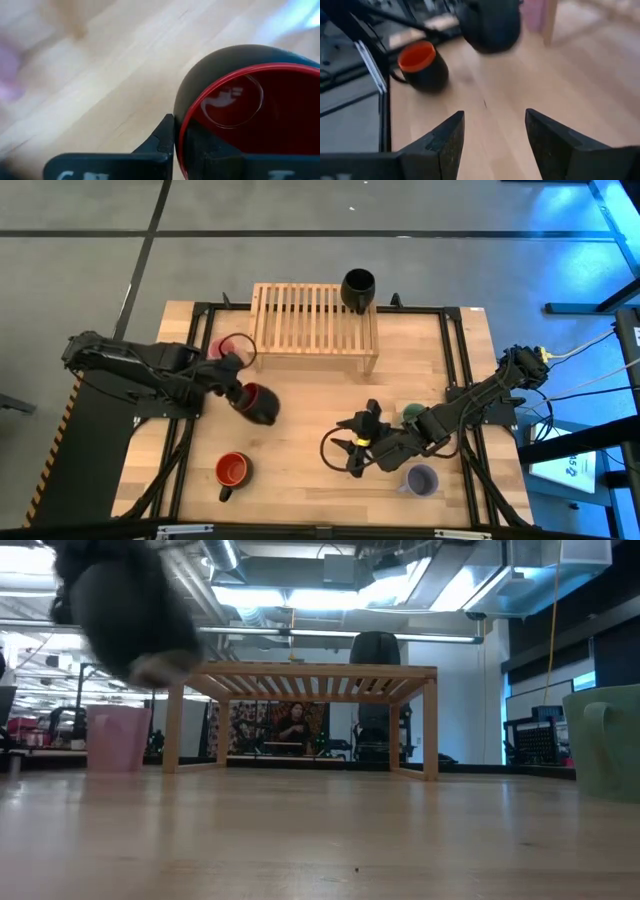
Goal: Place coffee mugs
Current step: Put the red black mug on the shelf
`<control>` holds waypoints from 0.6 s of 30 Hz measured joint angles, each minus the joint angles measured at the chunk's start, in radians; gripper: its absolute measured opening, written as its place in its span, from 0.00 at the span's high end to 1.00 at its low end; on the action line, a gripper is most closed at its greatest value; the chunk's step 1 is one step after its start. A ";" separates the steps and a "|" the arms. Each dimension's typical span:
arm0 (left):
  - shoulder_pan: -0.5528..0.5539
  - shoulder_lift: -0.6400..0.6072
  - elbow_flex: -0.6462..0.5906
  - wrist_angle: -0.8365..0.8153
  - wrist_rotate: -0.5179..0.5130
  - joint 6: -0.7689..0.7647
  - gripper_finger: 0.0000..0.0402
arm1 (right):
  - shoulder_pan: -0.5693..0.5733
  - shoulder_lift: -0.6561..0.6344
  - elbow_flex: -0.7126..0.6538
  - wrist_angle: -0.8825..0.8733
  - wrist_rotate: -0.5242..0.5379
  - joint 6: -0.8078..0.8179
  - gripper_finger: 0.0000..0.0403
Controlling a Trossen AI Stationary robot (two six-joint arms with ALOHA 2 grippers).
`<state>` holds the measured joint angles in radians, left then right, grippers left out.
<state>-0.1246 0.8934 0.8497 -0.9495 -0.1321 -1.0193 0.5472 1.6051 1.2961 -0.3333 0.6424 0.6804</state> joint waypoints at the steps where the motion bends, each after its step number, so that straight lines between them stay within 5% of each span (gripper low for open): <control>1: 0.000 0.000 0.014 0.025 -0.018 0.000 0.97 | 0.000 0.000 0.000 0.038 0.027 -0.046 0.51; 8: 0.000 0.044 0.037 0.196 -0.148 -0.017 0.98 | -0.026 -0.001 0.001 0.245 0.180 -0.377 0.51; 18: 0.017 0.142 0.037 0.340 -0.195 0.001 0.98 | -0.116 0.105 0.066 0.257 0.137 -0.592 0.51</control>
<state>-0.1080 1.0349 0.8867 -0.6099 -0.3274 -1.0180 0.4317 1.7103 1.3616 -0.0759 0.7798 0.0886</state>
